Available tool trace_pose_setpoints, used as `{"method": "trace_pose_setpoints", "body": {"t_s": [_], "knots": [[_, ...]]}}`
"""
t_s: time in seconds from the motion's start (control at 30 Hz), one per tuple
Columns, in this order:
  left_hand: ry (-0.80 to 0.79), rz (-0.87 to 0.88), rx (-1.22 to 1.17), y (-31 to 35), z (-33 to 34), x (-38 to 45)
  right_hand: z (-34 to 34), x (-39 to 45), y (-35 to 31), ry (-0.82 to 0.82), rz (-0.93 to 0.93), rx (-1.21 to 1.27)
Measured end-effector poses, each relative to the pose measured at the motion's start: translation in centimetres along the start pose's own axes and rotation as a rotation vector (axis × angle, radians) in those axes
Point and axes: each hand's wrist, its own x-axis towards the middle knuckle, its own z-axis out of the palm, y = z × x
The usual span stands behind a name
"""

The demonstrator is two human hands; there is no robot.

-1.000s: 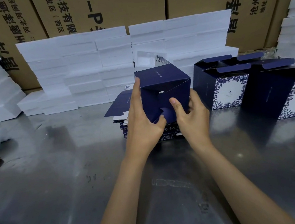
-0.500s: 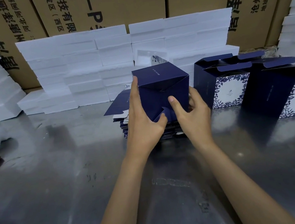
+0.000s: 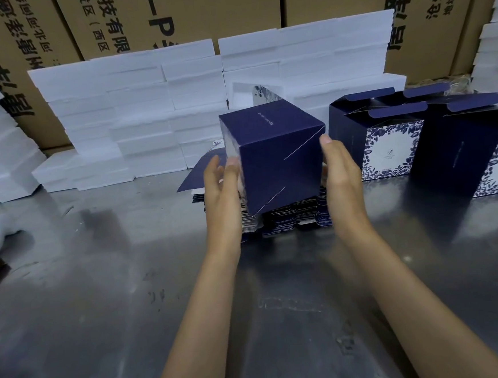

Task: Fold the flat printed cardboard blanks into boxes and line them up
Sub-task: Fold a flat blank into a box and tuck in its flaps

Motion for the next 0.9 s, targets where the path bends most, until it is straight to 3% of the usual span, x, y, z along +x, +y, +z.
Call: {"method": "trace_pose_setpoints", "body": {"t_s": [0.3,0.4,0.57,0.67,0.77,0.9], "knots": [[-0.106,0.06,0.068,1.4,-0.8,-0.9,-1.5,0.6,-0.8,-0.018,0.257,0.175],[-0.17,0.112,0.079,1.8,-1.2,-1.0,-2.6,0.7,-1.0,-0.029,0.27,0.201],[-0.144,0.234,0.014,2.3,-1.6,-2.3,-4.7,-0.9,-0.3,-0.086,0.332,0.287],[-0.111,0.245,-0.06,2.0,-1.9,-3.8,-5.5,-2.2,-0.6,-0.1,0.383,0.209],[-0.076,0.251,-0.084,1.7,-2.6,-5.6,-5.9,-3.6,-1.3,-0.129,0.399,-0.049],[-0.146,0.281,-0.051,1.4,-3.0,-7.8,-5.7,-5.2,-2.4,-0.181,0.366,-0.238]]}}
